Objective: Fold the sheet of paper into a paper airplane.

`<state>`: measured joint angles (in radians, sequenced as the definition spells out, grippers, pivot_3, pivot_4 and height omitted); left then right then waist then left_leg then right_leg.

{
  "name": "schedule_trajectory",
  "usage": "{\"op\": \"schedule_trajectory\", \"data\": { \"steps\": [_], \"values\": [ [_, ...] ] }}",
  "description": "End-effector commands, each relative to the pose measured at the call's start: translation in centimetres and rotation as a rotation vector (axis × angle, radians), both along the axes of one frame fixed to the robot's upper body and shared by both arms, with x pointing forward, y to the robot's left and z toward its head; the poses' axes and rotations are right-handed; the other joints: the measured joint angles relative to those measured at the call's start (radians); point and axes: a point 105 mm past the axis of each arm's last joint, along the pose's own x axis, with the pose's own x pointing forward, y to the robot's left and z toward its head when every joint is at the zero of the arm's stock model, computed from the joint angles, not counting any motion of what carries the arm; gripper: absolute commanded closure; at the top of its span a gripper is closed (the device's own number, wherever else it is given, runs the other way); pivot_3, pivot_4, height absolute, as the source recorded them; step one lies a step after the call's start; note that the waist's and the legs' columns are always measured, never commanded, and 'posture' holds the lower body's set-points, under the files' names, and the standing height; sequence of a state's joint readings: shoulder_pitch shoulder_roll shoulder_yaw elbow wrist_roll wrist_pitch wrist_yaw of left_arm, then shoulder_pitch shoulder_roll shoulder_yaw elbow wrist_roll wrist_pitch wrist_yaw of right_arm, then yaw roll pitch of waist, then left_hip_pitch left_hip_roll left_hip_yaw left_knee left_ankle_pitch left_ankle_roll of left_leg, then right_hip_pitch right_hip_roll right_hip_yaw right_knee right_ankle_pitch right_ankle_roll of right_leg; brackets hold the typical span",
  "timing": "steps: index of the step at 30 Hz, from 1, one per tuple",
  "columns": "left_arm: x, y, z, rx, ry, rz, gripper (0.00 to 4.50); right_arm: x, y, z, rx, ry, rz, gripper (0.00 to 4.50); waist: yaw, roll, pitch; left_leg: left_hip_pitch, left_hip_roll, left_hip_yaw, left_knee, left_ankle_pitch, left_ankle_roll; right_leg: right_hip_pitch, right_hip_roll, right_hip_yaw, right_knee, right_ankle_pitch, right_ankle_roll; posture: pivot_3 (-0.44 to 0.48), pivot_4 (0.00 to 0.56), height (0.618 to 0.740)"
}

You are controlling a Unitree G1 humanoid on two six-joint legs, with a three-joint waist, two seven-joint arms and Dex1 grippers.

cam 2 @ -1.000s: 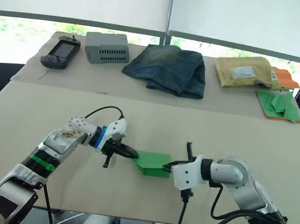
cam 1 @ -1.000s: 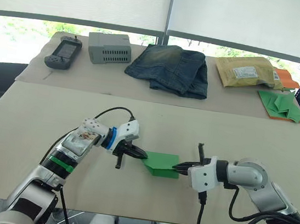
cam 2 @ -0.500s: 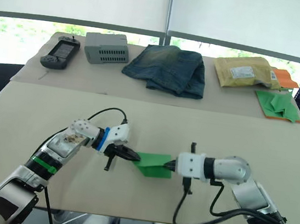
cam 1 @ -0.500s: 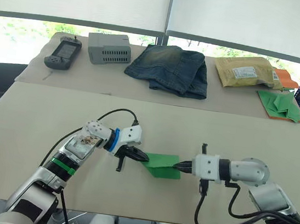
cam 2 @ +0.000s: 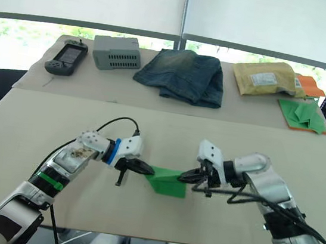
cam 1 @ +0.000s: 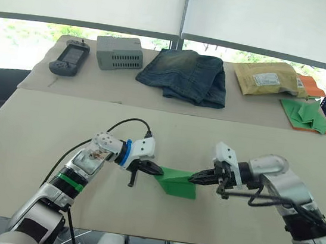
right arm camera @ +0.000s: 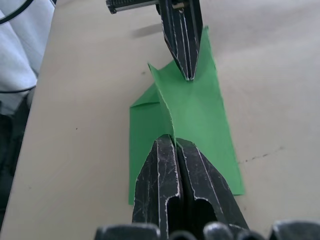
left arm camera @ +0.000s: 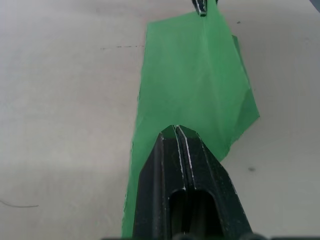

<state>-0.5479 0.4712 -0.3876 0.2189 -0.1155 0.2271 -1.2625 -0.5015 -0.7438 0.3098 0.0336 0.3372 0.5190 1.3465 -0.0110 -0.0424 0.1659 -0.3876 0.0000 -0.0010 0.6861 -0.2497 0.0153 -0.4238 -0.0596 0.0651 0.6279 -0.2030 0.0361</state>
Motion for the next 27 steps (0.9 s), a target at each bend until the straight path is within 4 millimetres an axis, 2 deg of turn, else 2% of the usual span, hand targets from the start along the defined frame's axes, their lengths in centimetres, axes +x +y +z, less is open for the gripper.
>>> {"op": "schedule_trajectory", "data": {
  "steps": [1,6,18,23,27],
  "values": [
    [-0.4,-0.1,-0.7,0.03,0.01,0.011,4.5,0.4,-0.1,-0.3,0.007,0.121,-0.037,4.4,0.0,0.0,0.0,0.0,0.0,0.0,0.0,0.0,0.0,0.0,0.0,0.0,0.0,0.0,0.0,0.0,0.15,0.728],
    [-0.3,0.0,-0.5,0.021,0.004,0.036,4.5,0.7,-0.6,-1.3,-0.059,0.267,-0.094,4.4,-0.001,0.001,0.0,0.0,0.0,0.0,0.0,0.0,0.0,0.0,0.0,0.0,0.0,0.0,0.0,0.0,0.15,0.728],
    [-0.3,-0.1,0.3,-0.033,-0.022,0.067,4.5,1.8,-1.1,-2.9,-0.092,0.373,-0.19,4.4,-0.002,0.001,0.0,0.0,0.0,0.0,0.0,0.0,0.0,0.0,0.0,0.0,0.0,0.0,0.0,0.0,0.15,0.728],
    [0.5,-0.1,2.2,-0.12,-0.044,0.113,4.5,1.4,-1.0,-3.5,-0.113,0.381,-0.166,4.4,-0.001,0.001,0.0,0.0,0.0,-0.001,0.0,0.0,0.0,0.0,0.0,-0.001,0.0,0.0,0.0,0.0,0.15,0.728],
    [0.5,-0.6,5.3,-0.257,-0.053,0.109,4.5,1.2,-0.9,-3.8,-0.119,0.386,-0.162,4.4,-0.001,0.001,0.0,0.0,0.0,-0.001,0.0,0.0,0.0,0.0,0.0,-0.001,0.0,0.0,0.0,0.0,0.15,0.728]
  ]
}}
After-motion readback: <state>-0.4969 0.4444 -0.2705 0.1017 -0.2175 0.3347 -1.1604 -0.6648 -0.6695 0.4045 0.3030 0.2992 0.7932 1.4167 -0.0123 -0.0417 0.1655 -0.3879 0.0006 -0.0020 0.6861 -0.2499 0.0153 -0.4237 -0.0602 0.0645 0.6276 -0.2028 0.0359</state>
